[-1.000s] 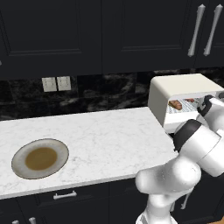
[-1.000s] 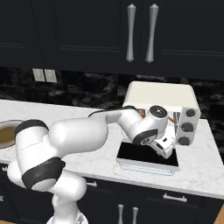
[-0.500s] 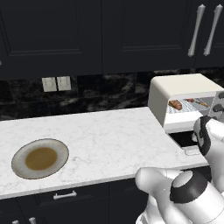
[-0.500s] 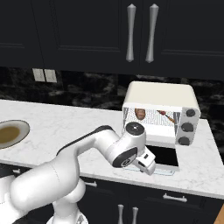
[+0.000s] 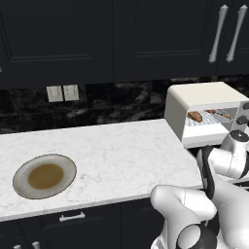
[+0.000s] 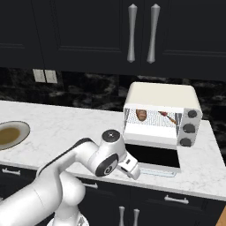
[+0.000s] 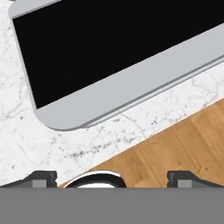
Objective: Pick up the kebab skewer and baguette bread, and place them inside the toaster oven. Close the toaster oven door and start by setting the timer.
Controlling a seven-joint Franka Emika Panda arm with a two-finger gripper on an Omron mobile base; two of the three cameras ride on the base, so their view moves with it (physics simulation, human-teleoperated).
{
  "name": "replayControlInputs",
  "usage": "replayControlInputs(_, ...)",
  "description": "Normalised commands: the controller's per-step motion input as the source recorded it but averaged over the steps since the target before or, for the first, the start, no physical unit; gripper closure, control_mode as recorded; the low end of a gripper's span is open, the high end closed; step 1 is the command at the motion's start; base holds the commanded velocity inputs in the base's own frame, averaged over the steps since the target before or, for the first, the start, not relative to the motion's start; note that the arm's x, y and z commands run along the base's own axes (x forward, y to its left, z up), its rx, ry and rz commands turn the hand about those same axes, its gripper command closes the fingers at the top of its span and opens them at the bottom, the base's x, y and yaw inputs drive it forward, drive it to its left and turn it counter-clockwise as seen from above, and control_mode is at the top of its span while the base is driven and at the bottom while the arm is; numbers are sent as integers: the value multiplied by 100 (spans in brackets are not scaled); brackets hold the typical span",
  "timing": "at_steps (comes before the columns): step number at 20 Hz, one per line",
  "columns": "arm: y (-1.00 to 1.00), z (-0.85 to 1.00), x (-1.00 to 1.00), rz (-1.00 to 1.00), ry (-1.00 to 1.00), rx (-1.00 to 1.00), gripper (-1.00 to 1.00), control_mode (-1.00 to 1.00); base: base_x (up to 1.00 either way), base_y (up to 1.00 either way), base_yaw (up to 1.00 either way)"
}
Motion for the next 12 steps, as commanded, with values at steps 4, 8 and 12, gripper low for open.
replayControlInputs(4,14,-1,4,0,-5,0,-100,-100,0,0,0)
replayControlInputs(8,8,-2,8,0,0,0,-100,-100,0,0,0)
replayControlInputs(12,6,0,14,0,0,0,-100,-100,0,0,0)
